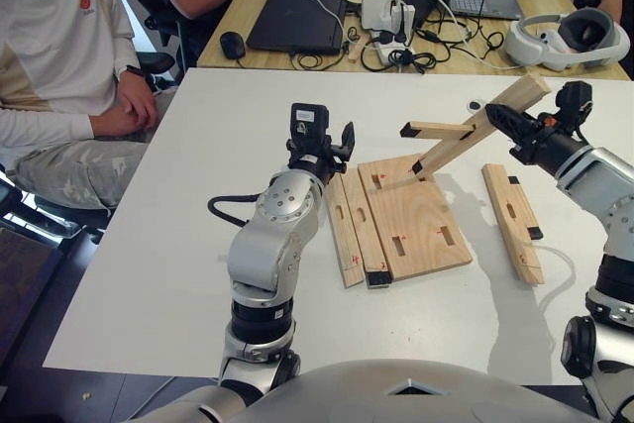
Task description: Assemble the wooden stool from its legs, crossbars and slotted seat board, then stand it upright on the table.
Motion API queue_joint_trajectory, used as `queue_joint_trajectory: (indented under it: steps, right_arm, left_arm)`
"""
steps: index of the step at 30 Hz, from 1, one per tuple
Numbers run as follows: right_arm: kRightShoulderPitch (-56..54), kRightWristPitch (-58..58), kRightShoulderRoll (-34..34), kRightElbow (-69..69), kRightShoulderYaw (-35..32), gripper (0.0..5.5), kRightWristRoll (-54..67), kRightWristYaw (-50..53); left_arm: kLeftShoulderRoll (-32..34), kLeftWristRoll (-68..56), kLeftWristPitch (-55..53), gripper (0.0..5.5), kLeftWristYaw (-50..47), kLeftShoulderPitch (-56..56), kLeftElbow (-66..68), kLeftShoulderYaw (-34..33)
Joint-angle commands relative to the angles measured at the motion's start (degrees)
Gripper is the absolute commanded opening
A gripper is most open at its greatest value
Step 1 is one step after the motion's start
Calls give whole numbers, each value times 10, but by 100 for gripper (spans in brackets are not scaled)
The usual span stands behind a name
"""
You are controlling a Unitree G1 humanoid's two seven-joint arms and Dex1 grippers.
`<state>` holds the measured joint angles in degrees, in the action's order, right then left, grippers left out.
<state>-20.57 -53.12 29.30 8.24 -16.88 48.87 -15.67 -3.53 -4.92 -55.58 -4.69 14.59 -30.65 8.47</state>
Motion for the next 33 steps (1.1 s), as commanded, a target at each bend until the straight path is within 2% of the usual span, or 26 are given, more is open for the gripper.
queue_joint_trajectory:
  steps: [1,9,22,27,33]
  right_arm:
    - [-11,-7,25,-13,22,100,-37,-14]
    - [-20,-54,28,14,26,100,-48,19]
    - [-57,-233,-39,163,-5,100,-56,206]
    - [-68,-227,-61,178,-24,100,-58,204]
    - [-51,-186,-18,129,-87,100,-45,118]
  left_arm:
    - [-11,7,-6,306,-8,0,-1,1]
    - [-6,10,-4,306,-13,-4,-6,-9]
    - [-11,18,8,306,-33,-12,-9,-9]
    - [-16,20,16,306,-41,-18,-8,0]
    - [-25,23,33,306,-50,-29,-5,13]
